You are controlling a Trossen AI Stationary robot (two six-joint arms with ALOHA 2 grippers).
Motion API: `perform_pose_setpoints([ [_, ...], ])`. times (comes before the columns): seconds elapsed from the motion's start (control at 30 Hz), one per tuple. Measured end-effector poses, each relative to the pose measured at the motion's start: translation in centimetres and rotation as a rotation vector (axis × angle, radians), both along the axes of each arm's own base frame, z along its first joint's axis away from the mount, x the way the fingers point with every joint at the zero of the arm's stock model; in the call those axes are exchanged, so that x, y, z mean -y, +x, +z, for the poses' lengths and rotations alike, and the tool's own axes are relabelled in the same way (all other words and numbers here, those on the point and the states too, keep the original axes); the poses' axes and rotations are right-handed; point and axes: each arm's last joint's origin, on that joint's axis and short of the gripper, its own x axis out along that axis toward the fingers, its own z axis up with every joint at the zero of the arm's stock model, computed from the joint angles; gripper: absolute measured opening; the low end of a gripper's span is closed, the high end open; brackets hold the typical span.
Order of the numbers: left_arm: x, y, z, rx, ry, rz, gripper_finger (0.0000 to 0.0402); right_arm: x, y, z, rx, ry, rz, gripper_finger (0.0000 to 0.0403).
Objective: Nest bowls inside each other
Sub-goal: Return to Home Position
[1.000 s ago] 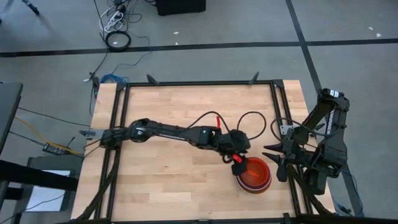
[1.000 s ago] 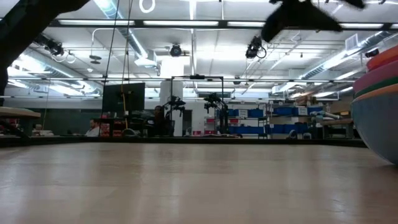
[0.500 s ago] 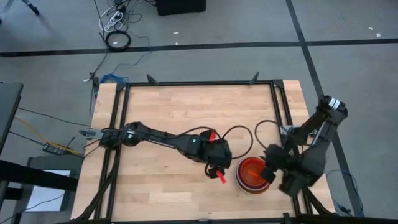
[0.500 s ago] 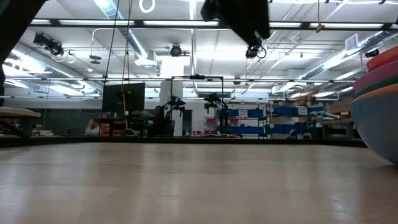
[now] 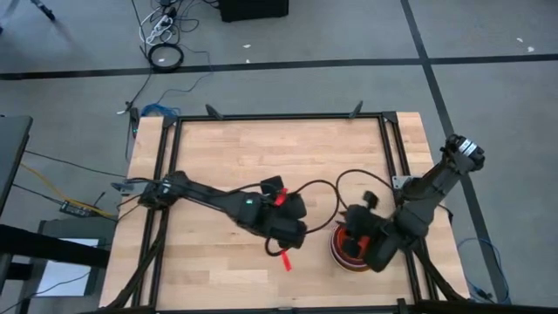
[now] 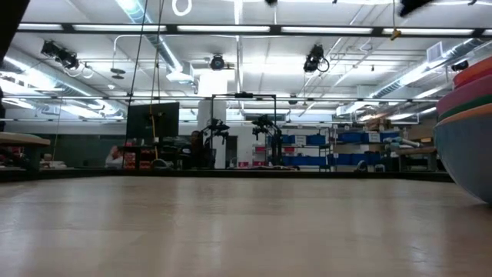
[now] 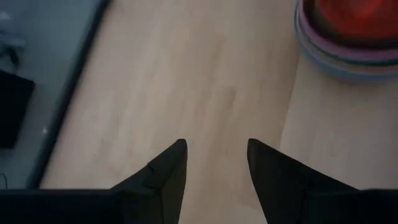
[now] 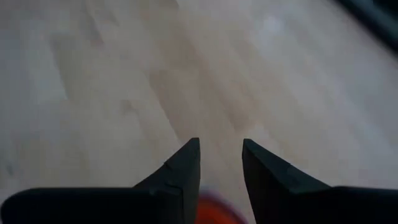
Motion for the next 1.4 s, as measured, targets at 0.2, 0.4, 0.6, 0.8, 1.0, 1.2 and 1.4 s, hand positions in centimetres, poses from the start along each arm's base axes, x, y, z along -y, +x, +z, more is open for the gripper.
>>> perform_pose_setpoints([
  [0.2, 1.1, -3.3, 4.7, 0.160, 0.072, -0.023, 0.0177, 1.5, 4.6, 3.2, 0.232, -0.114, 0.204, 0.0107],
  [0.4, 1.9, -7.5, 9.0, 0.294, 0.183, -0.043, 0.0176, 3.5, 8.7, 8.6, 0.634, -0.236, 0.500, 0.0107],
  [0.6, 2.8, -9.9, 10.5, 0.429, 0.339, 0.064, 0.0176, 4.5, 9.0, 11.1, 0.830, -0.342, 0.506, 0.0107],
  [0.8, 3.8, -9.5, 10.2, 0.473, 0.233, 0.052, 0.0176, 4.5, 8.8, 11.0, 0.835, -0.281, 0.364, 0.0107],
  [1.0, 2.4, -6.6, 10.8, 0.468, 0.157, -0.101, 0.0176, 3.7, 7.4, 12.4, 0.937, -0.240, 0.763, 0.0106],
  [1.2, 0.2, -3.3, 13.1, 0.625, -0.022, -0.484, 0.0176, 5.8, 3.6, 14.9, 0.967, -0.195, 0.828, 0.0107],
  [1.4, -3.5, -1.7, 14.0, 0.706, -0.037, -0.575, 0.0176, 8.1, -0.4, 16.5, 0.944, -0.253, 0.783, 0.0106],
])
